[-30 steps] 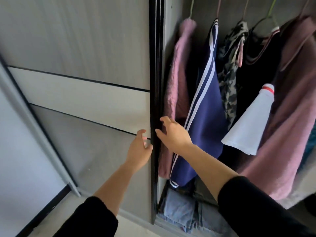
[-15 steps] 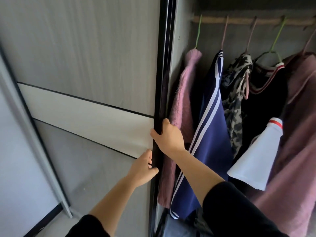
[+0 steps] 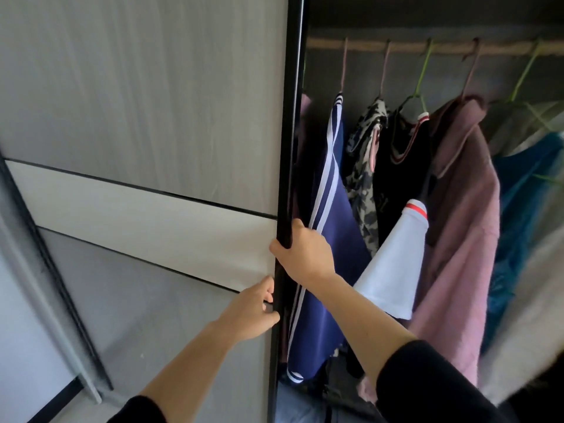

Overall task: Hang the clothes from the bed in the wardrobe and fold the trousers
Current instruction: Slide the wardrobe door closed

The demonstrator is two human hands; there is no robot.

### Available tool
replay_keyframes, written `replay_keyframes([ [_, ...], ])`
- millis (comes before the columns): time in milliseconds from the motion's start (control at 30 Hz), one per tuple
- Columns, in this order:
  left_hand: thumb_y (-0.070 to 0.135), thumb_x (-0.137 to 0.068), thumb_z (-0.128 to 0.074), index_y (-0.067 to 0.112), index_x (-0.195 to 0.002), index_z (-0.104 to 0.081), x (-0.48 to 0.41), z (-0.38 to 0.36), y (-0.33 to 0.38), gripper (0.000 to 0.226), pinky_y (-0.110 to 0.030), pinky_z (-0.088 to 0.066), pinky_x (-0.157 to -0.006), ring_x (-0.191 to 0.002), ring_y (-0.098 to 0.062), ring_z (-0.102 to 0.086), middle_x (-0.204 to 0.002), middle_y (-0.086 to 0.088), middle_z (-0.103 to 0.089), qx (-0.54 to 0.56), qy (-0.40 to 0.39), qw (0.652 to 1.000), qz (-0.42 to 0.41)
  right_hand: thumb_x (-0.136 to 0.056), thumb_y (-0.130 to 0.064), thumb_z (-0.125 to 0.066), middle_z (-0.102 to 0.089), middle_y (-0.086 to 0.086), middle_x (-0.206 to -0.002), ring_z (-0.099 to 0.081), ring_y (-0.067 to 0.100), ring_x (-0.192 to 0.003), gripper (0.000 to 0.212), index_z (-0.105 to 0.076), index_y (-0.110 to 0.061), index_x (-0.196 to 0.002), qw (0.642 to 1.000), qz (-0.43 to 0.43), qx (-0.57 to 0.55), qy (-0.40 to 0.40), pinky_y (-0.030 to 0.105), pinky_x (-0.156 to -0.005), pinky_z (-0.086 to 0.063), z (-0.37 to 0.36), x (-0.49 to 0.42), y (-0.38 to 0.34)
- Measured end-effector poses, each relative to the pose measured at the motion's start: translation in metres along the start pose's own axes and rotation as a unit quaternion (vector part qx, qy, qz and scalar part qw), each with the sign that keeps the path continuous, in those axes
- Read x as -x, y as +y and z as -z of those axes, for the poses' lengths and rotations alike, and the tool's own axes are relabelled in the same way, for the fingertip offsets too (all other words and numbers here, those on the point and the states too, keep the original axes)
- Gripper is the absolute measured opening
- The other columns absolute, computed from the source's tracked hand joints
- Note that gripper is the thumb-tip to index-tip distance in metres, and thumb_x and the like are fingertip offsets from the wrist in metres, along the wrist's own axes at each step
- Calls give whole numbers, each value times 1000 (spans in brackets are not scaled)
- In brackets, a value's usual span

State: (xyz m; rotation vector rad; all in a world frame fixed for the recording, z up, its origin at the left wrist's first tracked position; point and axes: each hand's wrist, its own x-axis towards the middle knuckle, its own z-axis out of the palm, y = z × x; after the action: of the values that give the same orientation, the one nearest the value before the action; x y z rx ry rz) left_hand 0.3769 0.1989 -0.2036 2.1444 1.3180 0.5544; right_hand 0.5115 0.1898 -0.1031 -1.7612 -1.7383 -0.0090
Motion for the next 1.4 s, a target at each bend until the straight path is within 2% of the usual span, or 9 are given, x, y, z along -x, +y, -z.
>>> replay_keyframes([
  [200,15,-81,-52,24,-111,-50,6,-41,52,31,-29,-45,-85,-107,-12,-51,-110,10,-53,-139,61,981,-121,-89,-44,-50,-56,0,-68,-55,23,-63,31,-45,-14,-89,999,-28,27,12,35,-55,-45,50,34,60],
  [333,12,-65,-72,15,-119,-55,9,-59,94,57,-35,-52,-85,-109,-27,-55,-120,-6,-54,-224,198,931,-208,-88,-48,-49,-58,-1,-69,-55,26,-65,34,-45,-15,-88,996,-64,58,28,34,-56,-40,89,61,100],
  [500,40,-66,-83,9,-145,-27,-7,-58,136,101,-53,-33,-107,-138,-40,-27,-147,-28,-25,-294,312,864,-263,-90,-46,-49,-61,-2,-75,-56,26,-66,30,-41,-17,-92,987,-102,105,59,35,-58,-47,136,98,153],
  [633,53,-49,-88,10,-148,-21,-18,-68,172,127,-53,-21,-109,-144,-39,-14,-155,-27,-11,-374,271,840,-286,-85,-19,-67,-47,7,-128,-54,28,-104,67,-30,-16,-141,974,-65,93,198,42,-80,-52,165,132,182],
  [700,59,-46,-86,13,-147,-19,-19,-83,192,130,-52,-19,-110,-146,-36,-8,-156,-23,-6,-392,256,834,-293,-73,-2,-74,-37,17,-140,-39,34,-125,88,-27,-12,-146,948,-16,171,268,47,-100,-43,180,140,193],
  [800,62,-40,-87,14,-146,-24,-19,-111,230,132,-51,-25,-108,-141,-35,-19,-155,-21,-18,-380,246,835,-312,-70,-3,-75,-20,17,-155,-15,34,-145,98,-19,-8,-151,921,60,304,237,42,-113,-20,208,141,209],
  [933,57,-45,-88,15,-148,-23,-17,-139,267,129,-43,-21,-116,-145,-31,-18,-155,-17,-16,-361,236,818,-381,-76,-35,-79,0,21,-159,1,36,-147,110,-8,1,-151,901,31,408,144,44,-117,-8,236,153,237],
  [1100,56,-50,-86,11,-152,-11,-25,-144,301,134,-44,-6,-118,-148,-27,6,-160,-15,-1,-348,251,812,-395,-70,-54,-76,0,28,-157,0,42,-146,122,-6,8,-149,881,-33,450,142,47,-117,-8,265,172,273],
  [1400,62,-46,-84,12,-152,-12,-27,-198,367,137,-40,-6,-118,-147,-24,-1,-159,-11,-2,-366,251,786,-431,-62,-34,-87,-15,31,-154,-14,39,-145,119,-17,13,-145,875,-88,453,145,45,-117,-17,306,201,315],
])
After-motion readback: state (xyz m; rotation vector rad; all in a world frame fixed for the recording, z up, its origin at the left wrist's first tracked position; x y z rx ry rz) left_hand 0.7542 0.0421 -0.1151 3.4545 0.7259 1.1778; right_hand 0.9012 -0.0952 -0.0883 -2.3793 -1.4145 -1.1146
